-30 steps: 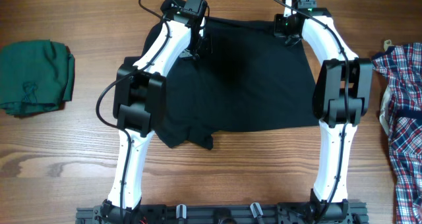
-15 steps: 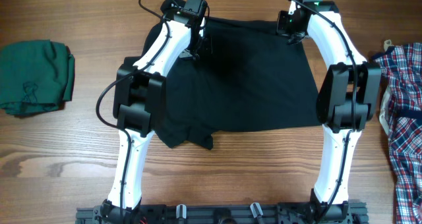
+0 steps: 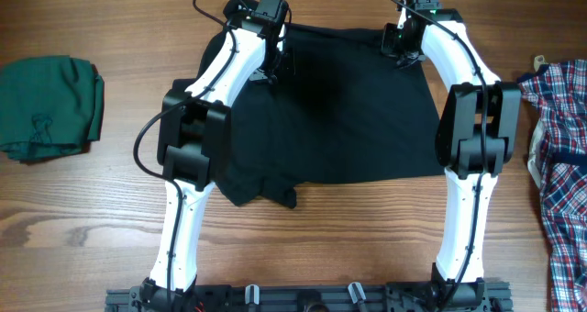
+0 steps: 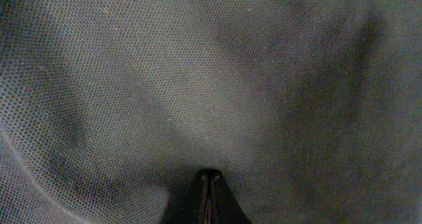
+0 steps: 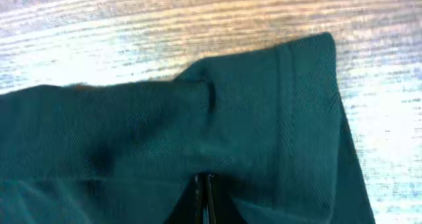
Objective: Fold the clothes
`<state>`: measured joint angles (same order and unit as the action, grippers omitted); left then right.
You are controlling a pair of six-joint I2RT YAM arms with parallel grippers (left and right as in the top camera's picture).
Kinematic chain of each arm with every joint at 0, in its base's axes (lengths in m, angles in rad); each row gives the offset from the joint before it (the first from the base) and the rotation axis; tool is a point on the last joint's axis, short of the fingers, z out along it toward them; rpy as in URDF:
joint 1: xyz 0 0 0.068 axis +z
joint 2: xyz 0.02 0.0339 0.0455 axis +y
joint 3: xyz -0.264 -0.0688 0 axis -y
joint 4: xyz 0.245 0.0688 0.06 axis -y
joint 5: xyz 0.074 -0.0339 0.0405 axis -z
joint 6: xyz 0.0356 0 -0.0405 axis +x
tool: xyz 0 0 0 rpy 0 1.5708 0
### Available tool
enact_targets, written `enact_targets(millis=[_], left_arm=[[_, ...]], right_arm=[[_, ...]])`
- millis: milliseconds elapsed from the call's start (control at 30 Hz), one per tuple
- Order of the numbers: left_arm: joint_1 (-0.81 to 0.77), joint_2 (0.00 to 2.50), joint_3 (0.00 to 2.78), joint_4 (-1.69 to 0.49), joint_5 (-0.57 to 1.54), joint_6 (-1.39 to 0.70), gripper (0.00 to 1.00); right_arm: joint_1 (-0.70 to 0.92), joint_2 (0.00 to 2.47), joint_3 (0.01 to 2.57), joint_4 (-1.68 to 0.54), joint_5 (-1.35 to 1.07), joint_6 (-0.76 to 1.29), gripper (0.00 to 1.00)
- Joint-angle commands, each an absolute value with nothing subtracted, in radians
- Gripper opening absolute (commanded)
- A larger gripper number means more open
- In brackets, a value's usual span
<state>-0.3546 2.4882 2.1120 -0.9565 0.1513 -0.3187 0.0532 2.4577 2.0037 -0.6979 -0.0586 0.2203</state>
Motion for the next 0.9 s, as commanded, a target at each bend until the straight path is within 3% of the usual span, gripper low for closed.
enact_targets(millis=[0,367,767,867], left_arm=[[-0.363,2.518,2.092,-0.966,0.145,-0.323,0.04],[-0.364,2.518,2.092,-0.987,0.144,-0.322,0.04],[-0.364,2.518,2.092,-0.981,0.114,-0.322,0.04],[-0.364,2.518,2.092,-0.976,0.111,-0.322,0.04]], right_arm=[[0.052,2.529,2.001,-0.687,-0.048,0.236,0.04],[0.052,2.529,2.001,-0.545,-0.015,0.223,0.04],[0.051,2.529,2.001,-0.111,0.061,0.213,0.04],[0.048,2.504,2.001,-0.159,0.020,0.176,0.04]])
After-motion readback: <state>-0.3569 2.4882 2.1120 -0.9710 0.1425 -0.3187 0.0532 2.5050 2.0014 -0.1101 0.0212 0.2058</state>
